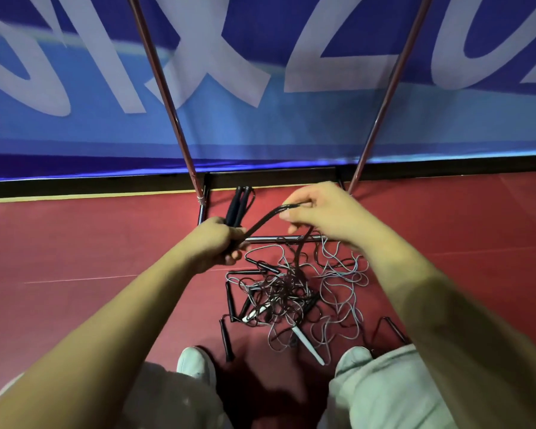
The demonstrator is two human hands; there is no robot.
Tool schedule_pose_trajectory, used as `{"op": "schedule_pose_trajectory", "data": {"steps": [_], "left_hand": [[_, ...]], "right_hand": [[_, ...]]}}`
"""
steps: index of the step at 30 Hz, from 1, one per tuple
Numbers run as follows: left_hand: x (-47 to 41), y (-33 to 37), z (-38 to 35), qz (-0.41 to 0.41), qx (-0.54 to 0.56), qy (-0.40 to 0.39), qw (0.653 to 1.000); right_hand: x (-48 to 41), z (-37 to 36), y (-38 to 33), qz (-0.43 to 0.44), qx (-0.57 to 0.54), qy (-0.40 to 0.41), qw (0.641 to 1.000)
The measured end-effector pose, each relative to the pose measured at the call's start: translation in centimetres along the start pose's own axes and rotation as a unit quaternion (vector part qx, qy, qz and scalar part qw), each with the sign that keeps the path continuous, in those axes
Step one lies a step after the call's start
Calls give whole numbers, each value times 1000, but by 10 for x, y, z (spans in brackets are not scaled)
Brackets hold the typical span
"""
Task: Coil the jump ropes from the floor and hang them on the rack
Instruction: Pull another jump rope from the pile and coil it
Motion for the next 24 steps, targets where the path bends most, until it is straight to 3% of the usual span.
{"op": "schedule_pose_trajectory", "data": {"steps": [5,9,13,18,21,24], "left_hand": [[18,-1,-29,7,29,-148,988],[33,9,-42,-14,14,-211,977],[40,9,-44,-74,-206,-227,949],[55,-17,-54,-11,-351,-299,887],[71,-9,-68,-42,-331,-366,869],[81,20,-77,-137,-246,-383,880]], "right_hand": [[-5,28,4,6,8,72,997],[-4,38,6,8,23,84,996],[-4,39,5,16,51,89,995],[-7,19,4,33,79,40,996],[-11,13,9,32,48,13,998],[-14,12,22,-2,-4,11,1000]]}}
Point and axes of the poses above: each hand's wrist, its own x-axis away from the middle knuckle, its own z-axis out of the back of the hand, y = z × x, the point moved 10 cm from there along -x, towards the middle knuckle, and after that the axes turned 1 degree about x, right-handed, at the moved point
